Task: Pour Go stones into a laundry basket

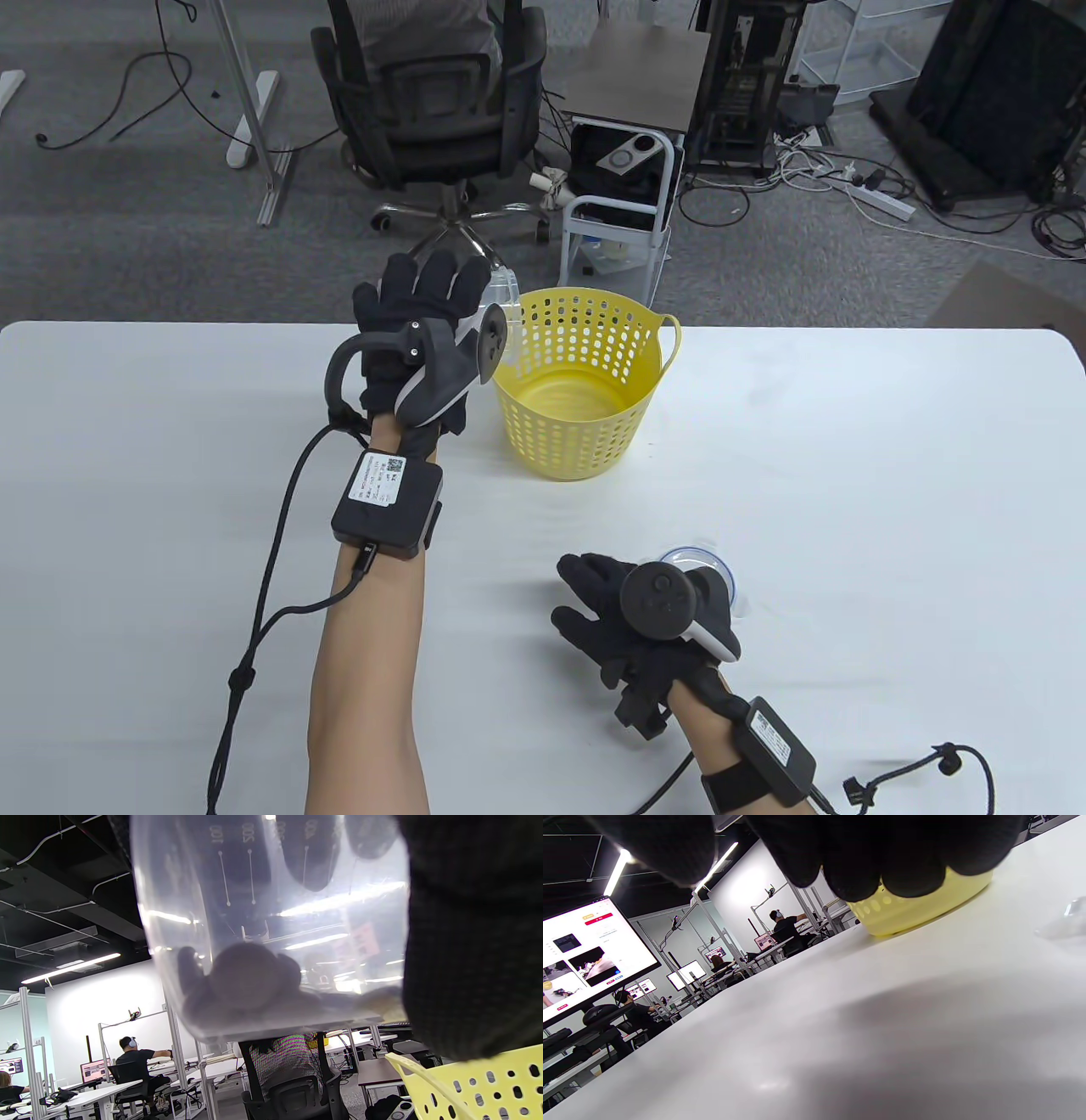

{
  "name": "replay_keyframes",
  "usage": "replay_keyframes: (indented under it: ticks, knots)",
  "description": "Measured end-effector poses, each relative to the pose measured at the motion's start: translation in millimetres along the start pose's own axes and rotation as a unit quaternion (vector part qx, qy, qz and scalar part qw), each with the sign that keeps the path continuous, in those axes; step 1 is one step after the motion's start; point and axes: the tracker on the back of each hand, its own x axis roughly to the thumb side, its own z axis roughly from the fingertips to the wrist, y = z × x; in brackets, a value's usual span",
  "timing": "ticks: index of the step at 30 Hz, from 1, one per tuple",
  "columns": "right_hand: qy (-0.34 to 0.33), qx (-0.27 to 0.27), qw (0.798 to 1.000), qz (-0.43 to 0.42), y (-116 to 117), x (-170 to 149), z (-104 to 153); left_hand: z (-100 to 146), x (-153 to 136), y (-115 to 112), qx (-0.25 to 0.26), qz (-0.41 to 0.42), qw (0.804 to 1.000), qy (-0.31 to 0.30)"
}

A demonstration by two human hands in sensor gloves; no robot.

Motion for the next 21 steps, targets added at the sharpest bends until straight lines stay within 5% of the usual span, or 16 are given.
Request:
replay_keyframes:
  ticks: [21]
  knots:
    - [-0.003, 0.008, 1.000, 0.003, 0.3, 0.8, -0.4, 0.1, 2.1, 2.2, 0.006, -0.031, 0.999, -0.005]
